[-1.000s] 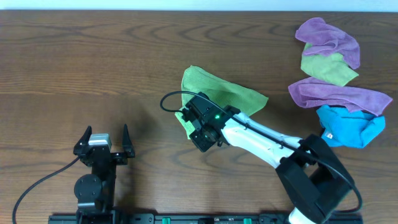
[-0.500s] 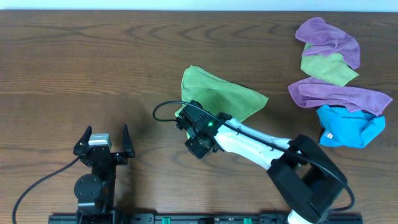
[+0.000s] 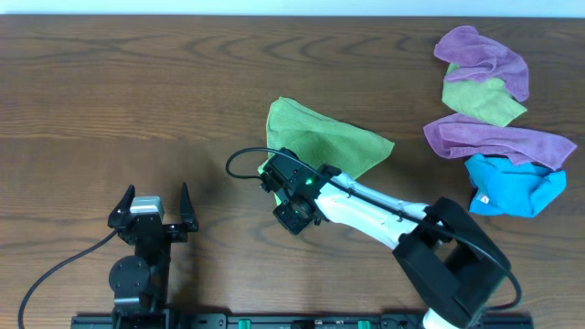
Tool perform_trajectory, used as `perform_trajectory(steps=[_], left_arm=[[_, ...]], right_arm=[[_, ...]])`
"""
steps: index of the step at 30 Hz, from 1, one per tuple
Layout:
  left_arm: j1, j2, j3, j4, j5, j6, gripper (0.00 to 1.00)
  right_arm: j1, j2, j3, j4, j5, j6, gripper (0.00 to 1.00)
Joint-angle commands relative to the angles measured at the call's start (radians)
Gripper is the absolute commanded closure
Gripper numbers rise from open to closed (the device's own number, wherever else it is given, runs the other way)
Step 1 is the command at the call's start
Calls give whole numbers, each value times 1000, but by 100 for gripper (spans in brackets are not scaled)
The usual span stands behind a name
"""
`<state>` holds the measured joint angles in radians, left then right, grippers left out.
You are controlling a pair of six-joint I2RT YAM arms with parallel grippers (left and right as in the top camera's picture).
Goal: Fold the cloth
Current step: 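Grasp the lower edge of the green cloth with the right gripper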
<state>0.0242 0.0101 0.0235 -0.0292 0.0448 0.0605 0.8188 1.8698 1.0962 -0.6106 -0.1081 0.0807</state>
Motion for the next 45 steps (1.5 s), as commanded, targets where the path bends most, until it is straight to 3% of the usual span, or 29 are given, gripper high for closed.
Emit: perform_trajectory(steps=[1, 20, 45], left_arm=[[3, -5, -19, -48, -29, 14, 5], [3, -5, -19, -48, -29, 14, 5], [3, -5, -19, -48, -29, 14, 5]], right_arm=[[6, -18, -2, -13, 7, 19, 98], [6, -77, -3, -18, 113, 13, 98], [5, 51, -25, 3, 129, 12, 98]])
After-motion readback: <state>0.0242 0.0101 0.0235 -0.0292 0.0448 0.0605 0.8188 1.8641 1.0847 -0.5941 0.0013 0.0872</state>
